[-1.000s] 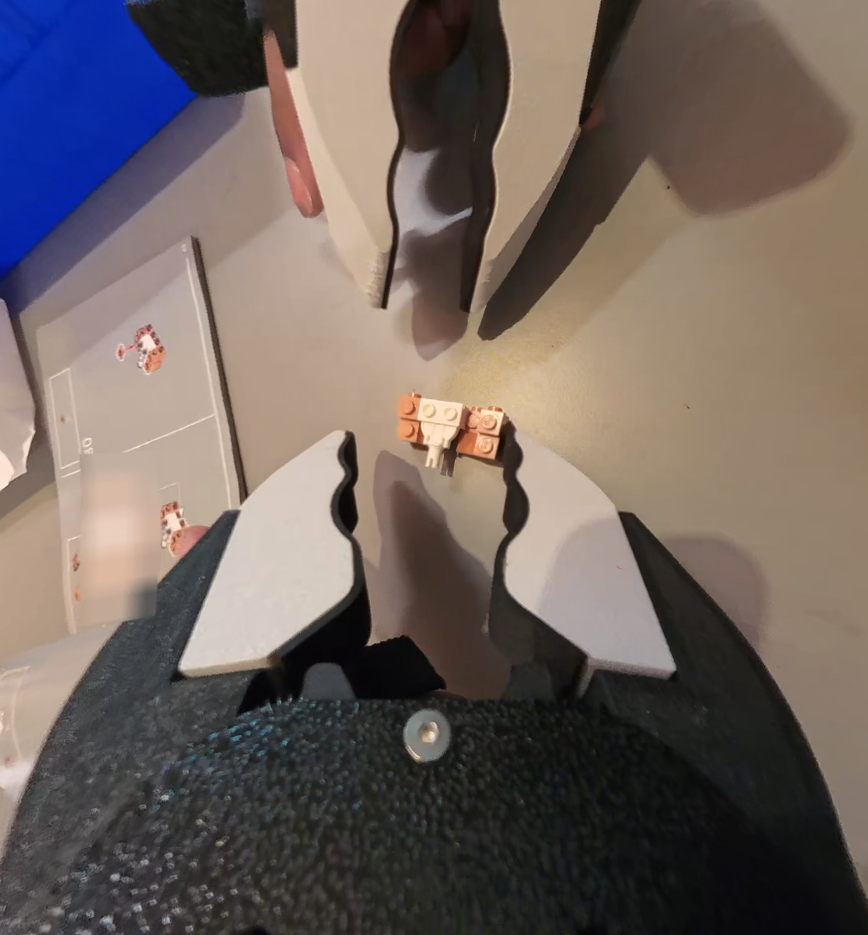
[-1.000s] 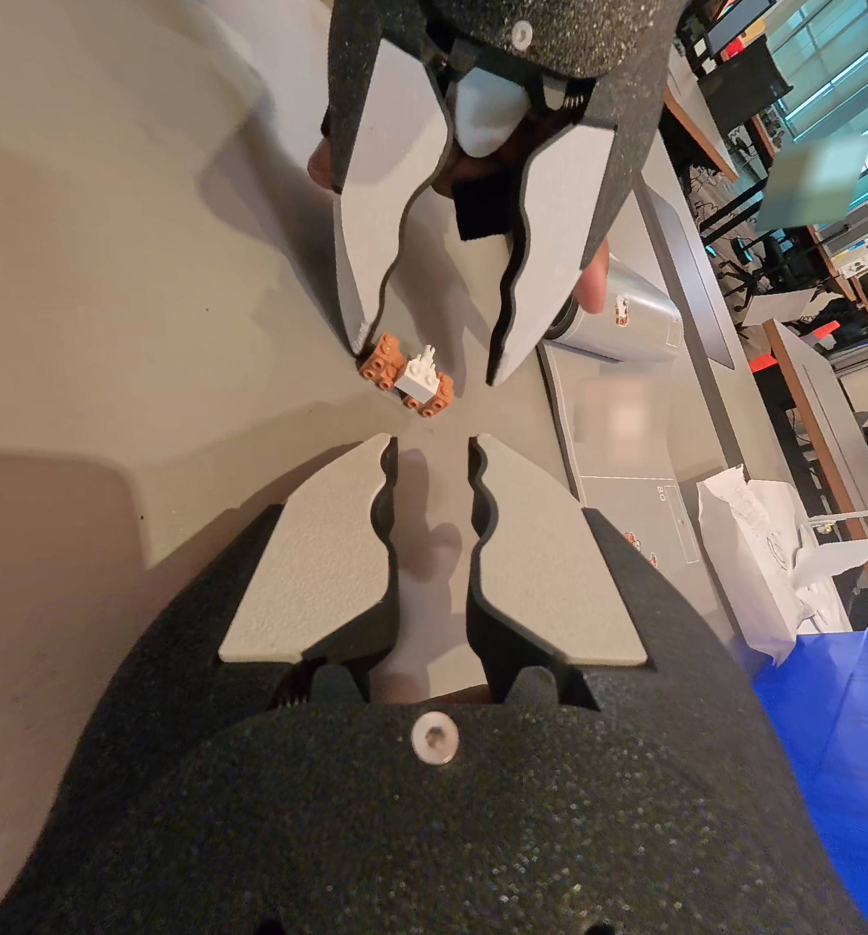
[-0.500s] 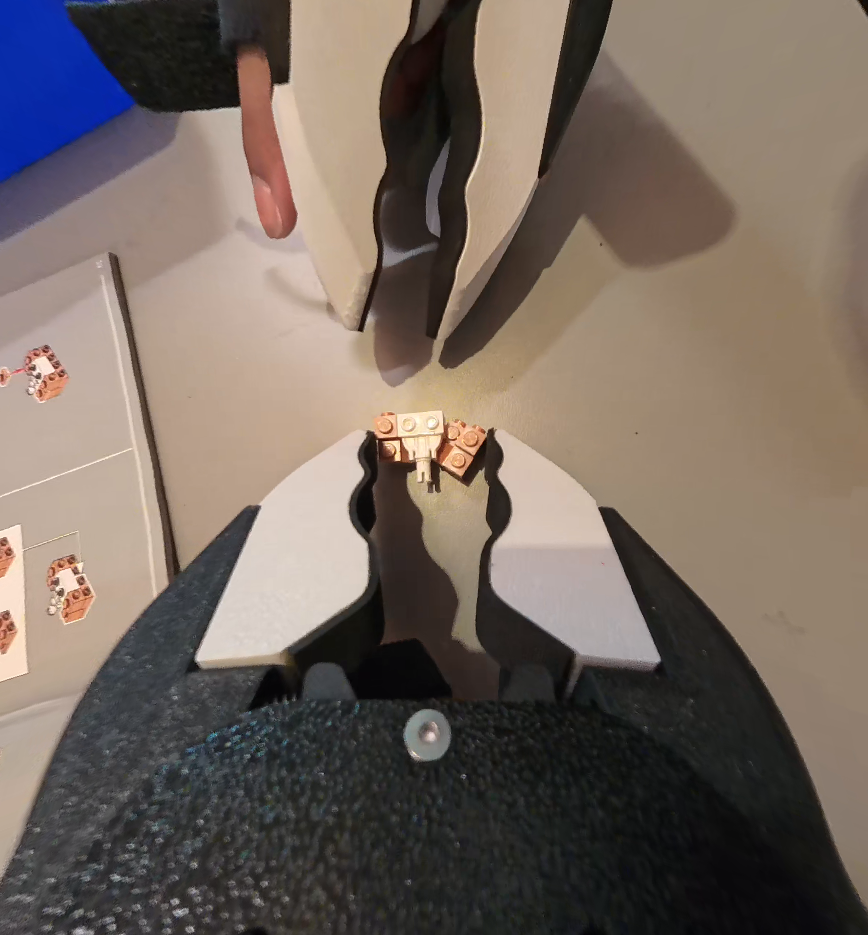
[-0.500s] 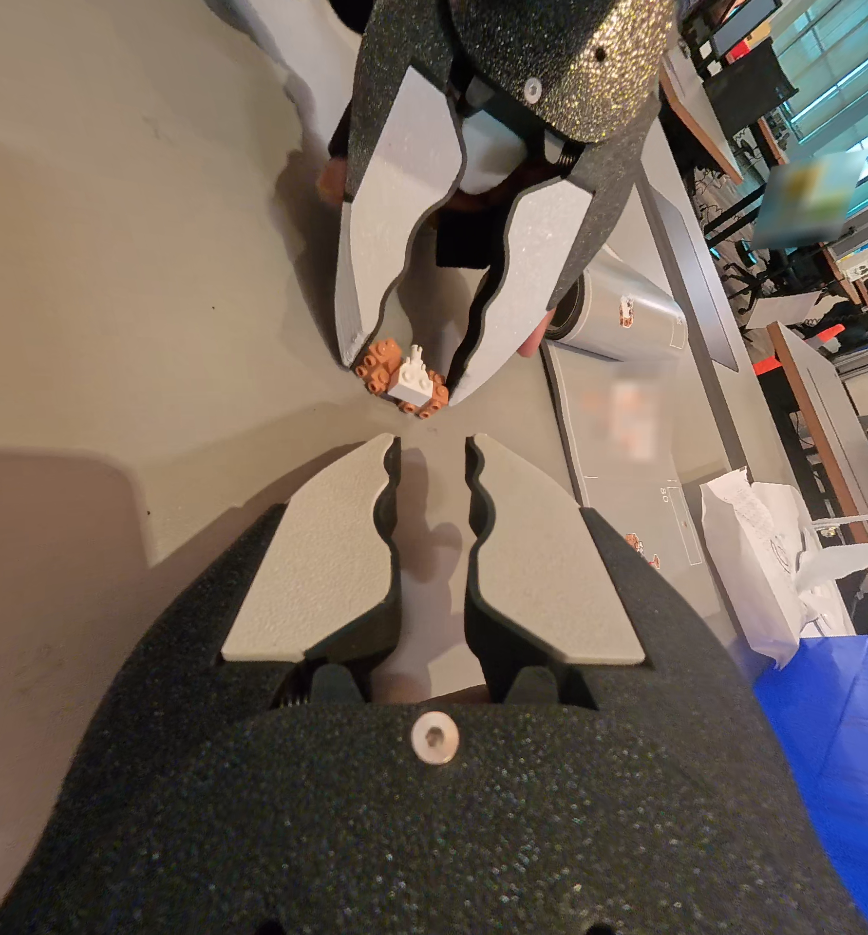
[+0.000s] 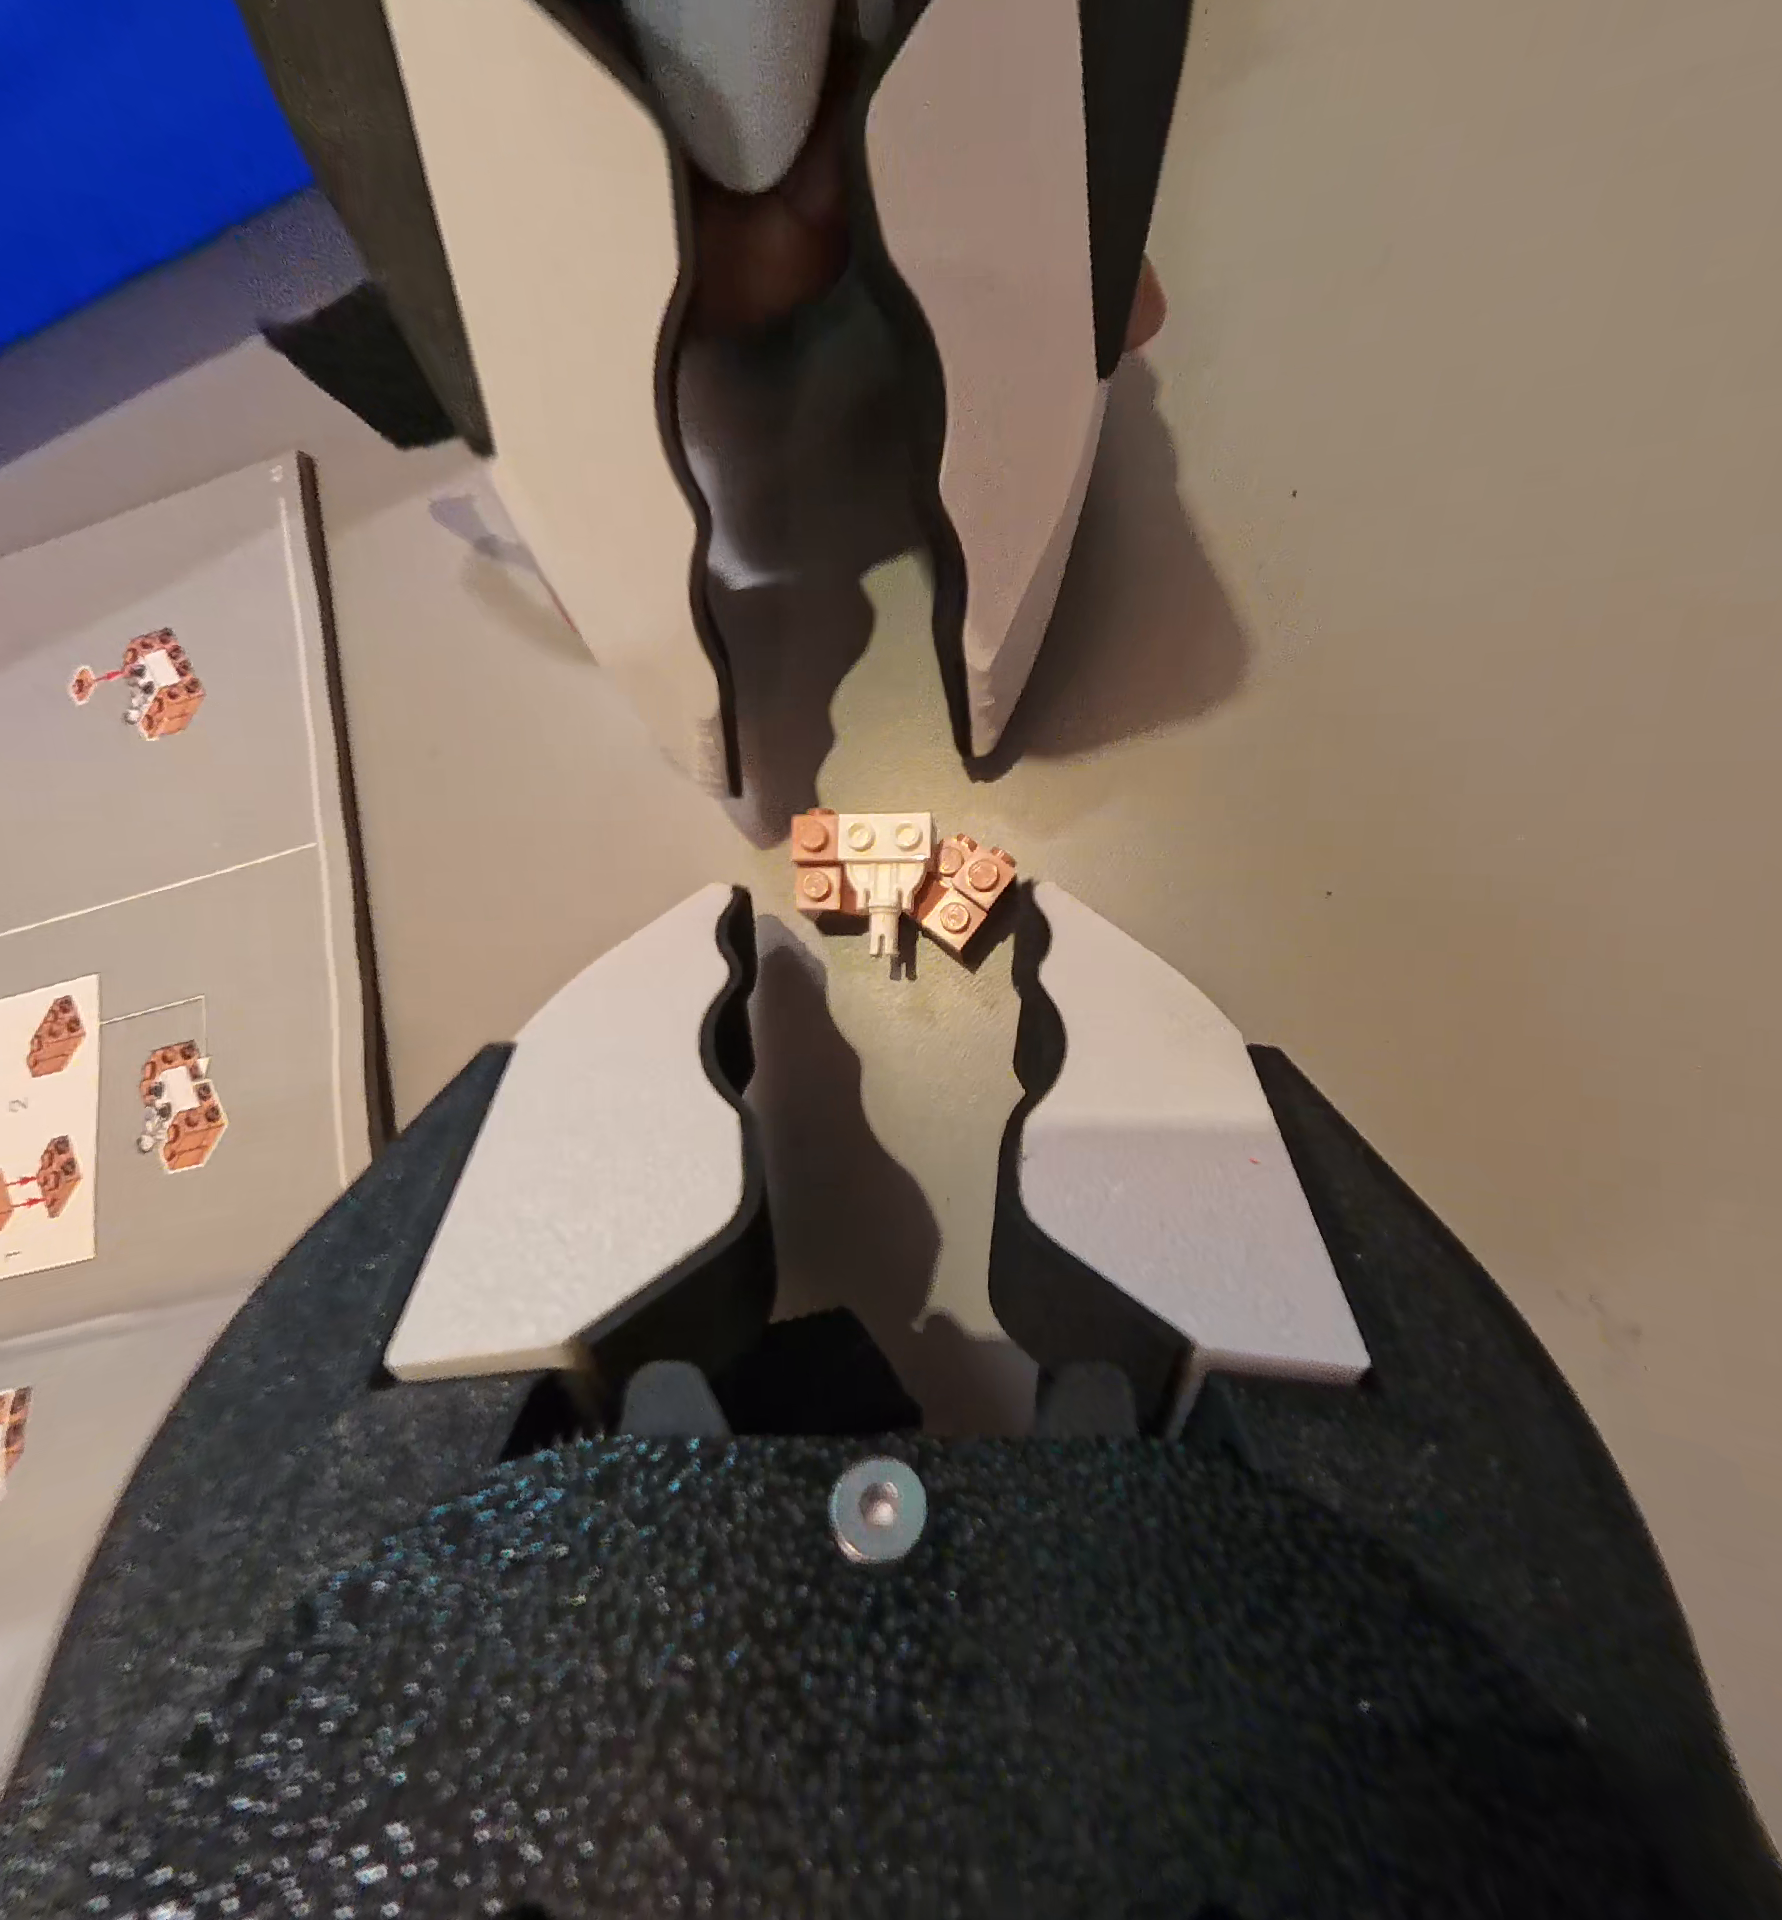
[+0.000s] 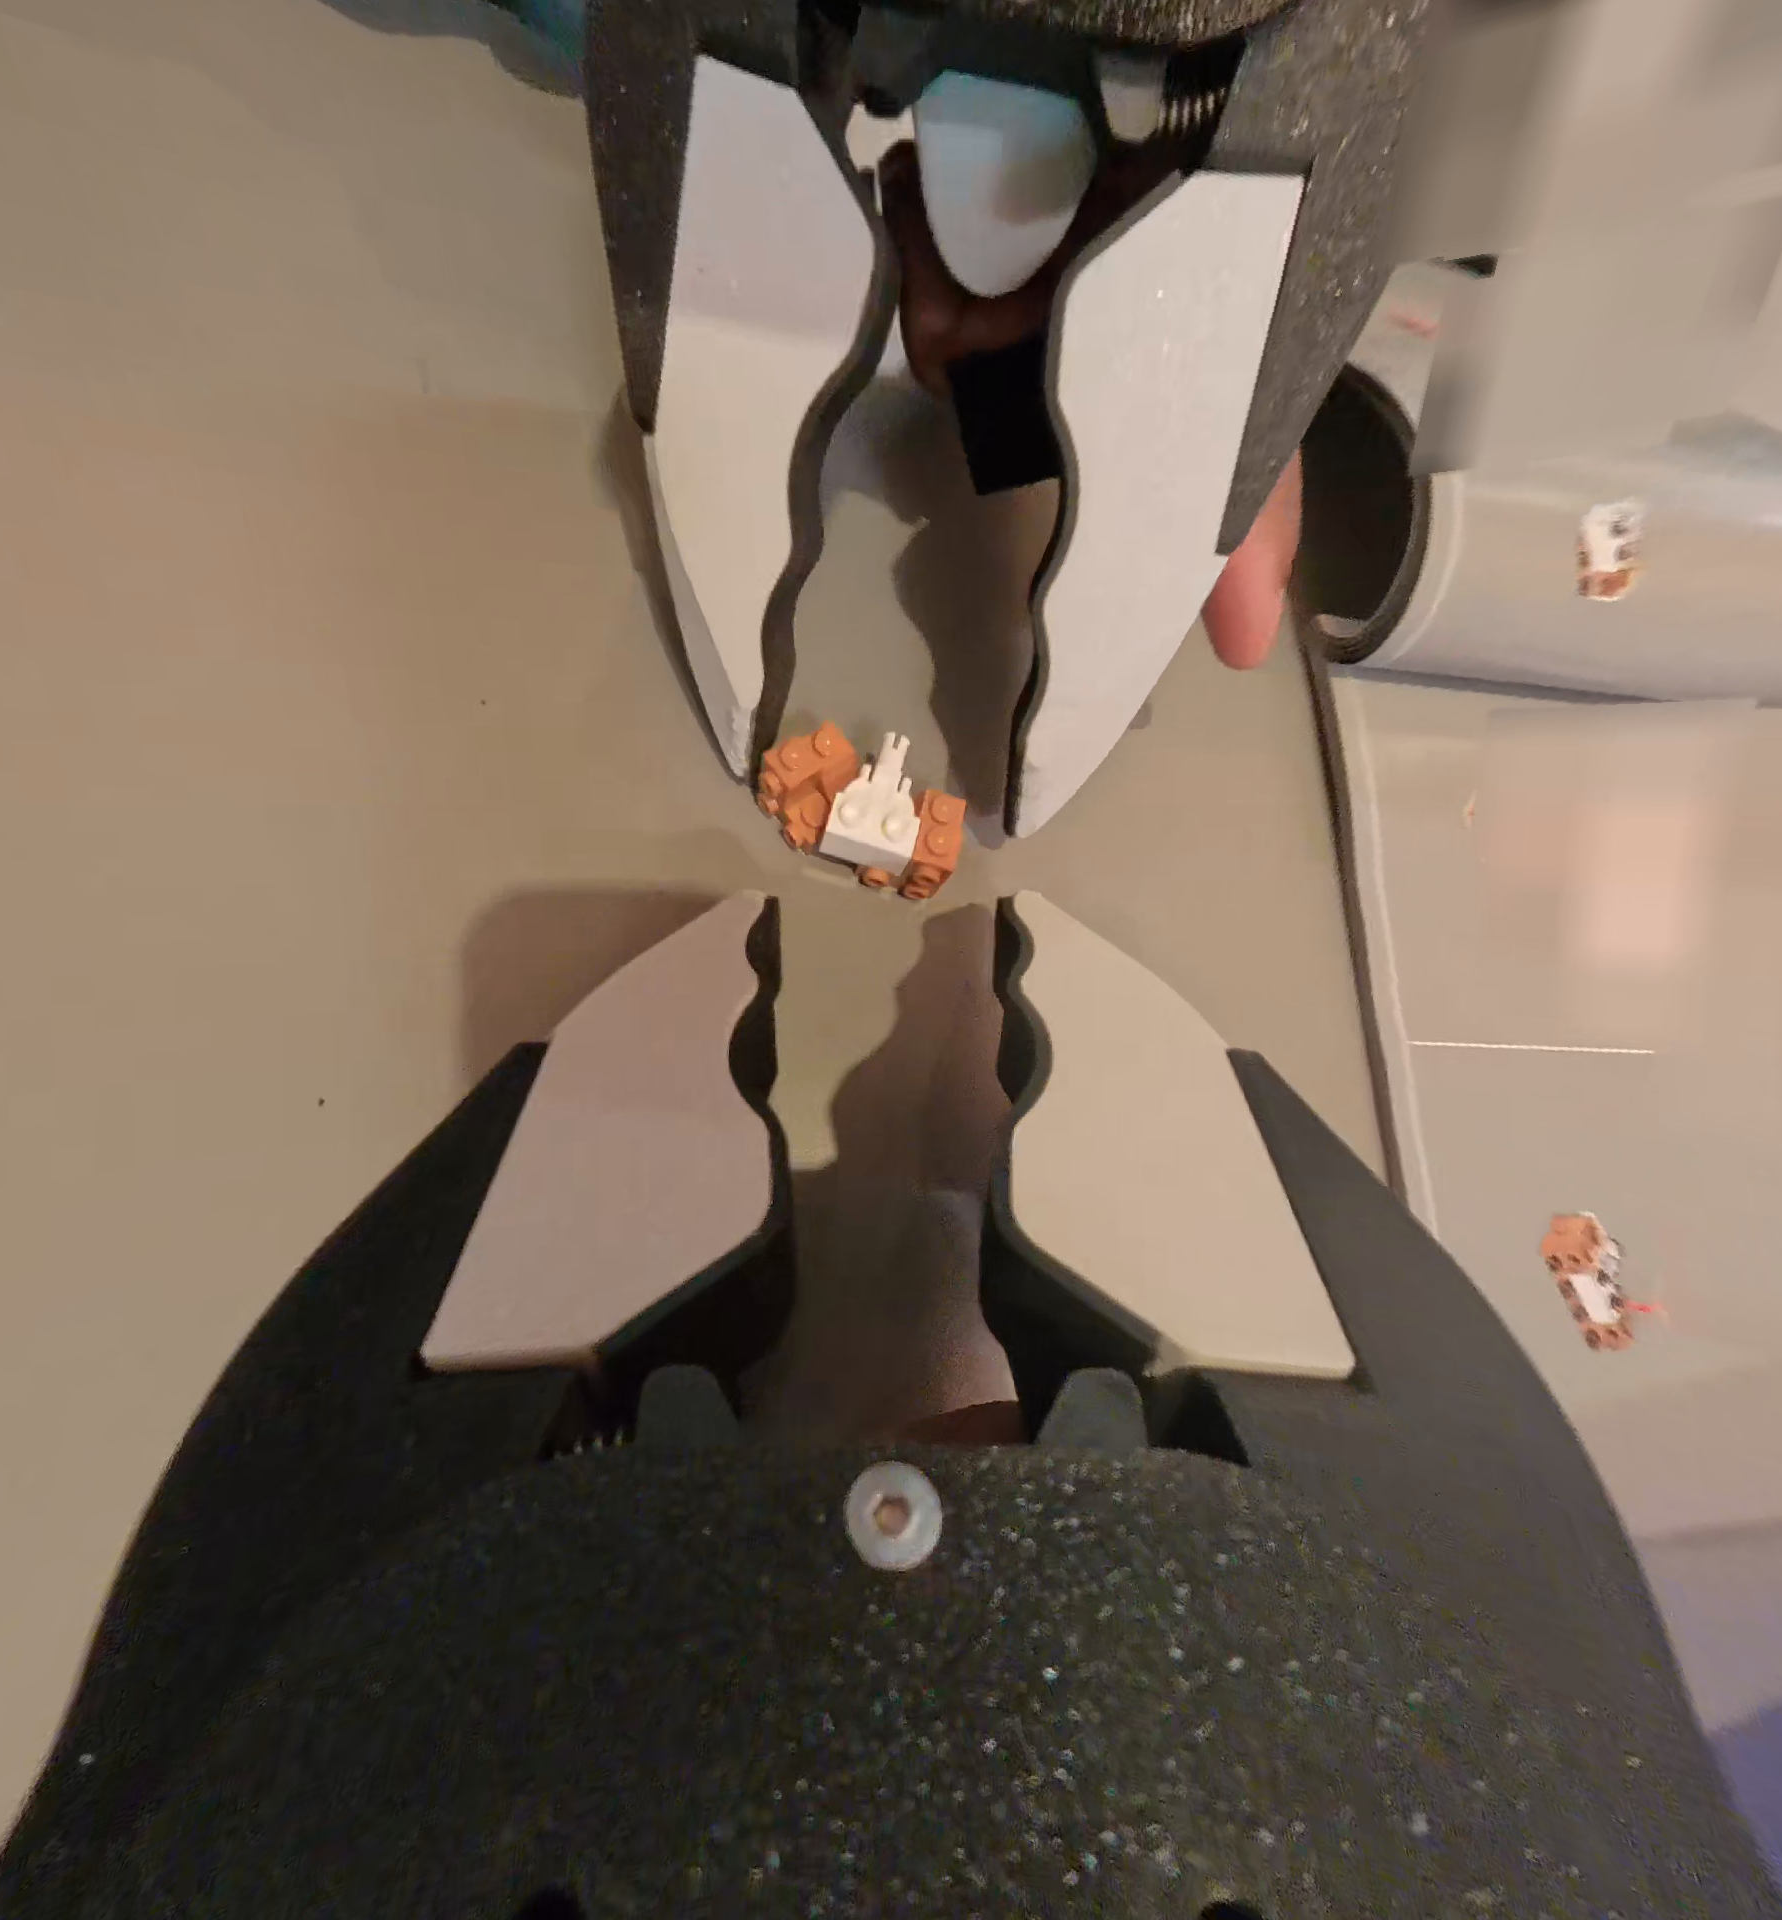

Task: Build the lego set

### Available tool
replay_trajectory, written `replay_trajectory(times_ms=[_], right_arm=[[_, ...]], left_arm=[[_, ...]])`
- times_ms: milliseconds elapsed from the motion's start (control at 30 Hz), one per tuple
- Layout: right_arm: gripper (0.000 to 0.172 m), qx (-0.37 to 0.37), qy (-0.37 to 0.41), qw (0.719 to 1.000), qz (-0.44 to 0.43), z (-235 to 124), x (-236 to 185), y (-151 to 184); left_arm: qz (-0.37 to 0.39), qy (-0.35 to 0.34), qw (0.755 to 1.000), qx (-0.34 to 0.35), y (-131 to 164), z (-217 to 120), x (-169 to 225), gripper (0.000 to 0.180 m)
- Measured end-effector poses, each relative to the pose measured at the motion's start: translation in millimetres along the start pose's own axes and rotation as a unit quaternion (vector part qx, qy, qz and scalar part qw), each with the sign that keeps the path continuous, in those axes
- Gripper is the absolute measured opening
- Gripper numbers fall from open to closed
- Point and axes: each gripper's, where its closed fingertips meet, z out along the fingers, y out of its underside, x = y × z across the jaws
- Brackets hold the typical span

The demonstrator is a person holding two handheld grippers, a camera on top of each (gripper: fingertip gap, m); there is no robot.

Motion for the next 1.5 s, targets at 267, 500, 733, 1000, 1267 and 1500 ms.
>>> replay_trajectory(times_ms=[267, 500, 733, 1000, 1267, 1500], right_arm=[[0.029, 0.0, -0.056, 0.998, 0.018, 11.1, -1.3, -7.7], [0.025, 0.0, -0.063, 0.997, 0.041, 11.1, 0.6, -7.1], [0.025, 0.0, -0.075, 0.994, 0.078, 9.3, 0.0, -7.7], [0.025, -0.003, -0.08, 0.993, 0.083, 7.1, -5.5, -6.5], [0.027, -0.008, -0.076, 0.994, 0.073, 8.7, -6.0, -5.7], [0.034, -0.014, -0.073, 0.995, 0.067, 4.9, -5.8, -0.9]], left_arm=[[-0.003, -0.01, 1.0, 0.002, 1.6, -2.2, 2.1, 0.045], [-0.014, -0.011, 1.0, 0.007, 0.9, -1.1, 1.1, 0.044], [-0.018, -0.017, 1.0, 0.007, -2.2, 1.7, -0.2, 0.044], [-0.02, -0.014, 1.0, 0.012, -5.7, 4.4, 1.8, 0.042], [-0.028, 0.0, 0.999, 0.025, -7.0, 6.0, 2.8, 0.041], [-0.016, 0.002, 1.0, 0.018, -3.9, 2.4, 4.7, 0.045]])
